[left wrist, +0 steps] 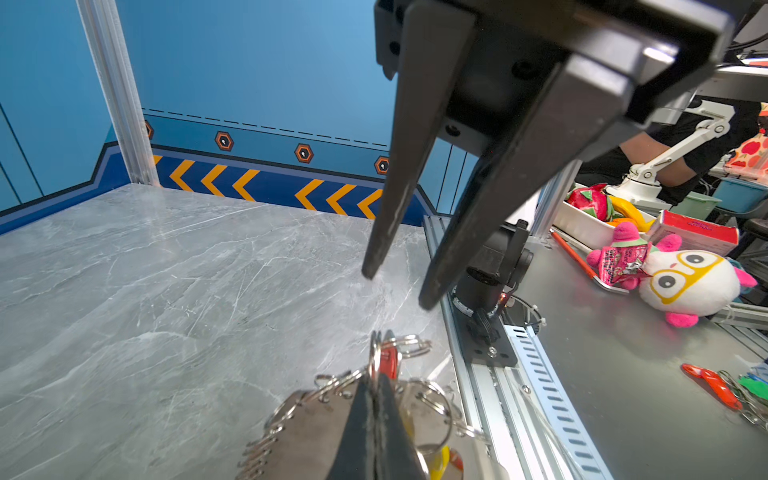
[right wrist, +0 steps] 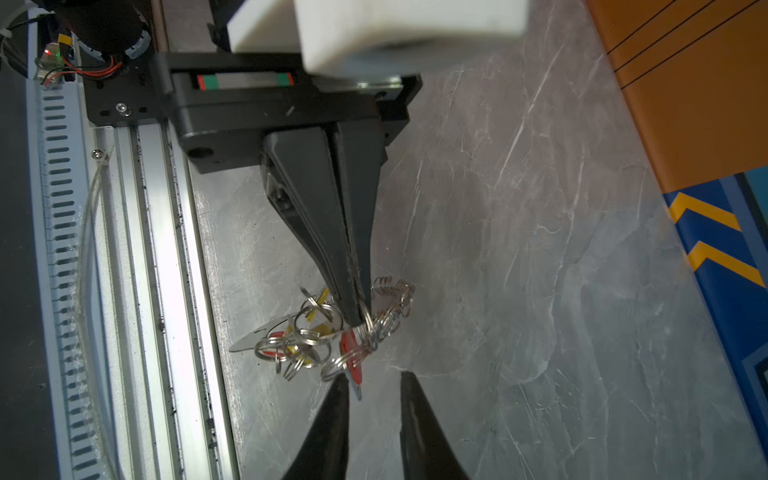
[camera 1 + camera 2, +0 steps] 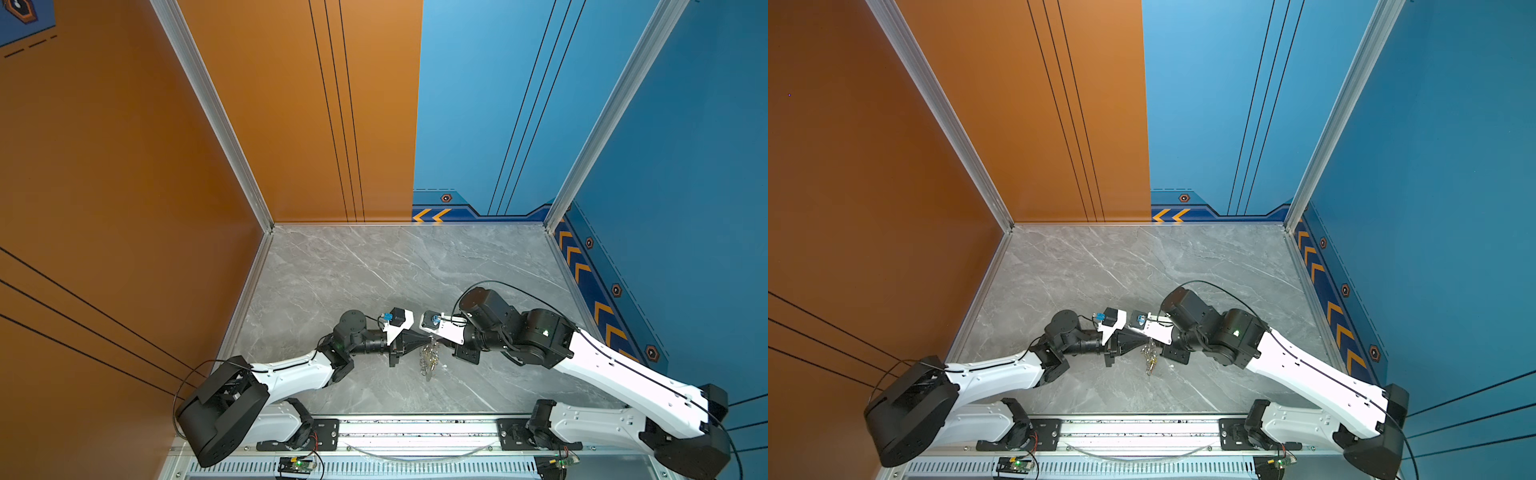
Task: Put the keys on the keyring
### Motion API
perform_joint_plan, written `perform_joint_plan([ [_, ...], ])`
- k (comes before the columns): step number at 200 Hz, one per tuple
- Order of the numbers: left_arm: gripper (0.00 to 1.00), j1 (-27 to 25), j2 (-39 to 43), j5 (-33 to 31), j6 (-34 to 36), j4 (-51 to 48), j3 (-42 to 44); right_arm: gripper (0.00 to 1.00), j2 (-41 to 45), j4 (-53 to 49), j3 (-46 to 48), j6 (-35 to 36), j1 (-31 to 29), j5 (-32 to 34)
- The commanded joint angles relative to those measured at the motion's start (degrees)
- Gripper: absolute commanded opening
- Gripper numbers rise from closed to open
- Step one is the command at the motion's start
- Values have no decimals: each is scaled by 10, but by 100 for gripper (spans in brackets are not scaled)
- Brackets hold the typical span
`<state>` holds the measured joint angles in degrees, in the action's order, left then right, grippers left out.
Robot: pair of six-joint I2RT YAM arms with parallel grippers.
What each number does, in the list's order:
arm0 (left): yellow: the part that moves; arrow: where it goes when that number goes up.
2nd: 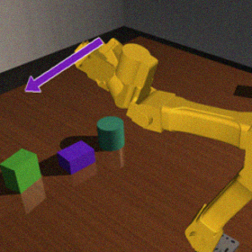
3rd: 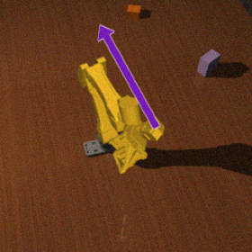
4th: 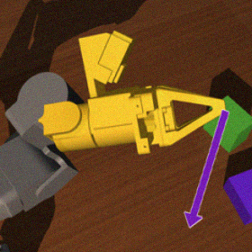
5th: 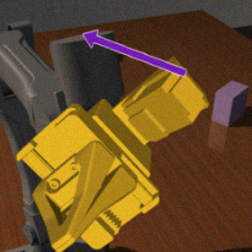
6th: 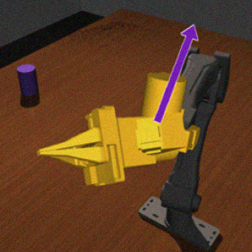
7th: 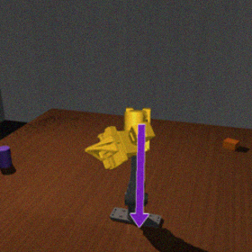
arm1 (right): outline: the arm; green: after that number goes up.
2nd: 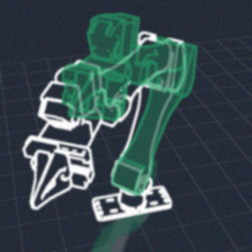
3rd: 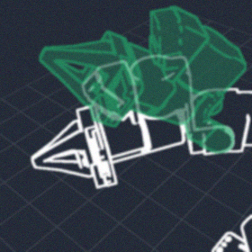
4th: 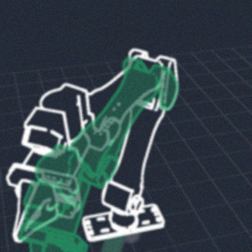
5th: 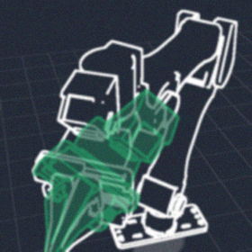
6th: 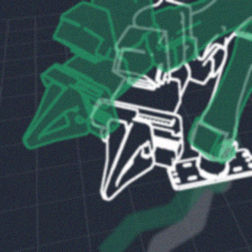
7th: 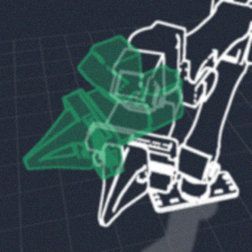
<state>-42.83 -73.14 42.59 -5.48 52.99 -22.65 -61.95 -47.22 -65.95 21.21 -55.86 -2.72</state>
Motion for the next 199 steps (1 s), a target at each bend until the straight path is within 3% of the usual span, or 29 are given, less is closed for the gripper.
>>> perform_joint_plan([
  [1,0,7,9,-25,-4,48,5,25,19,39,27,-41,8,20],
  [51,0,12,3,-70,-23,74,10,24,47,126,88,-75,-9,33],
  [124,0,13,-8,-93,-61,86,-4,24,53,212,128,-44,-68,169],
  [199,0,11,-12,-101,-74,97,-6,14,26,216,129,-38,-73,190],
])
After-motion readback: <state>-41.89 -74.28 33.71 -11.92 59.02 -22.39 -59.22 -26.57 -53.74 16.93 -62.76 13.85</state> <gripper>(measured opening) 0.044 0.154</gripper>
